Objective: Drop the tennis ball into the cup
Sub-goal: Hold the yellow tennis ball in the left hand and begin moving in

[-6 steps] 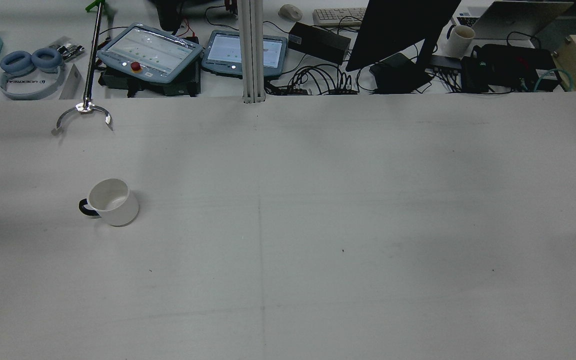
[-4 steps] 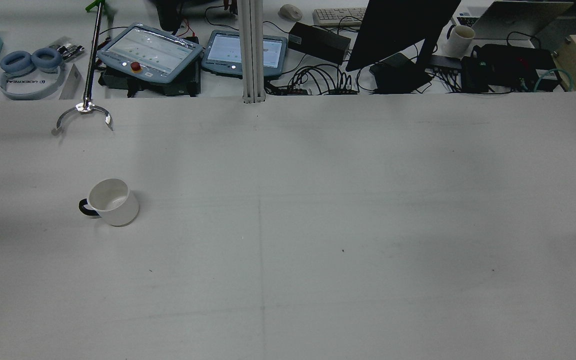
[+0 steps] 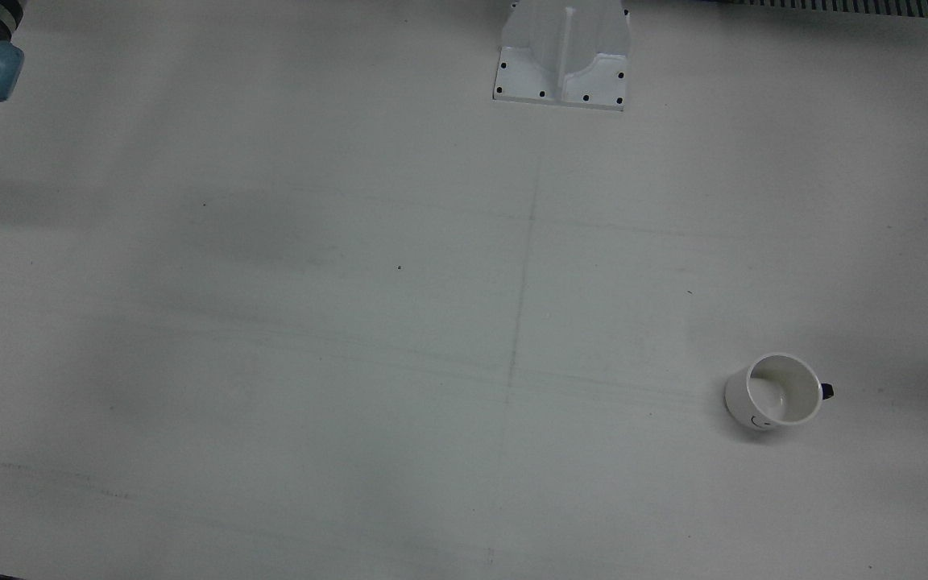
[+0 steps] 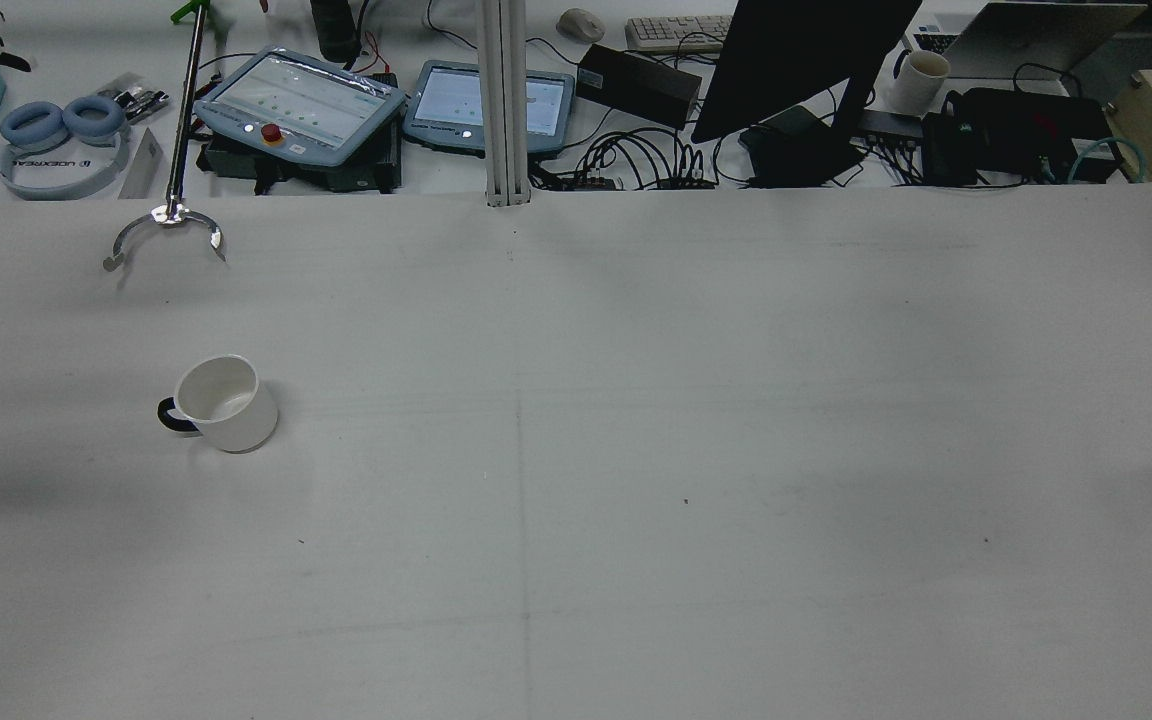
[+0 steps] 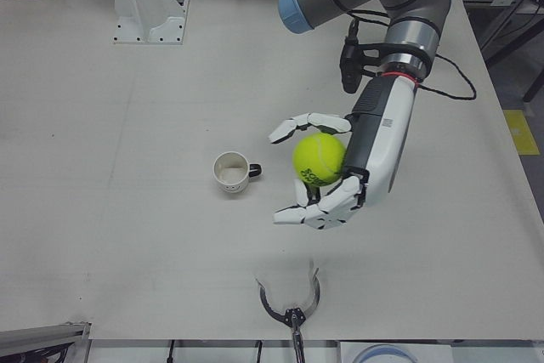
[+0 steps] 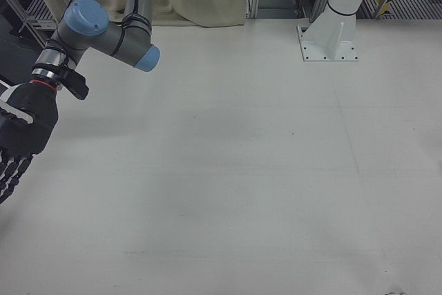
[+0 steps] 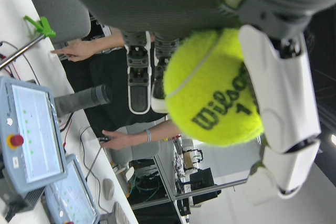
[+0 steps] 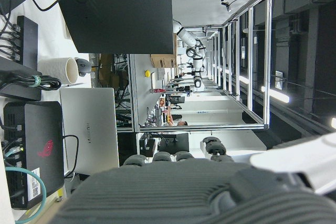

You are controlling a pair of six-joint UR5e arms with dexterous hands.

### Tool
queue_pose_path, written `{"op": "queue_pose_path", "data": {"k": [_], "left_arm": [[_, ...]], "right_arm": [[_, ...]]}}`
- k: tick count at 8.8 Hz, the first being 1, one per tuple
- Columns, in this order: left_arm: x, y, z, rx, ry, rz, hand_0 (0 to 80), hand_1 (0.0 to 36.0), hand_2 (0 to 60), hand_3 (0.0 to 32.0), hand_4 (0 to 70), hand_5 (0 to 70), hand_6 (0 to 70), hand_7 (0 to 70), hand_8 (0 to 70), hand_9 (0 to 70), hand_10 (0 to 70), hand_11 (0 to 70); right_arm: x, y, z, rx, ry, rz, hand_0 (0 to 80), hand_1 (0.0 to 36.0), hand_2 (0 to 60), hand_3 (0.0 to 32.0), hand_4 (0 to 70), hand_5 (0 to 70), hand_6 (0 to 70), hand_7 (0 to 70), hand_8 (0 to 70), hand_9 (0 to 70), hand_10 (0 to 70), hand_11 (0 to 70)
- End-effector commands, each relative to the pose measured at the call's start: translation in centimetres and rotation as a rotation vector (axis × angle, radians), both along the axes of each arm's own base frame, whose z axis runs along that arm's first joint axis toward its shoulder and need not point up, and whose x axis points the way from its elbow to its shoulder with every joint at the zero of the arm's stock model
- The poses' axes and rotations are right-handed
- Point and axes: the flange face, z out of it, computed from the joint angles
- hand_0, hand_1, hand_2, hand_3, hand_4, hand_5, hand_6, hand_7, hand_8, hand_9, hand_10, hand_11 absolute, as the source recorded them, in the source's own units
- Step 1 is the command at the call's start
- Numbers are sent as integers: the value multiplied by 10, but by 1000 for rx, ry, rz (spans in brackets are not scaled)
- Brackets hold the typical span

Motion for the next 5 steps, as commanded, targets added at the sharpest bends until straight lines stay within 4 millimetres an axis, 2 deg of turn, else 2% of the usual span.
{"op": "queue_pose_path", "data": {"k": [1,2,3,4,5], "left_arm": [[89,13,-4,9,1,145,493,169,300,0,348,137,546,700,431,638,225,333],[99,16,-2,21,1,160,483,156,300,0,337,134,575,700,436,639,227,335],[113,22,8,38,5,188,470,130,278,0,326,135,577,700,437,639,225,331],[130,41,36,30,1,226,460,119,336,0,326,145,657,700,446,633,215,316],[145,55,51,34,3,262,457,114,317,0,328,136,646,700,447,638,216,316]], "right_arm": [[0,0,0,0,0,0,0,0,0,0,0,0,0,0,0,0,0,0],[0,0,0,0,0,0,0,0,0,0,0,0,0,0,0,0,0,0],[0,0,0,0,0,0,0,0,0,0,0,0,0,0,0,0,0,0],[0,0,0,0,0,0,0,0,0,0,0,0,0,0,0,0,0,0],[0,0,0,0,0,0,0,0,0,0,0,0,0,0,0,0,0,0]]}}
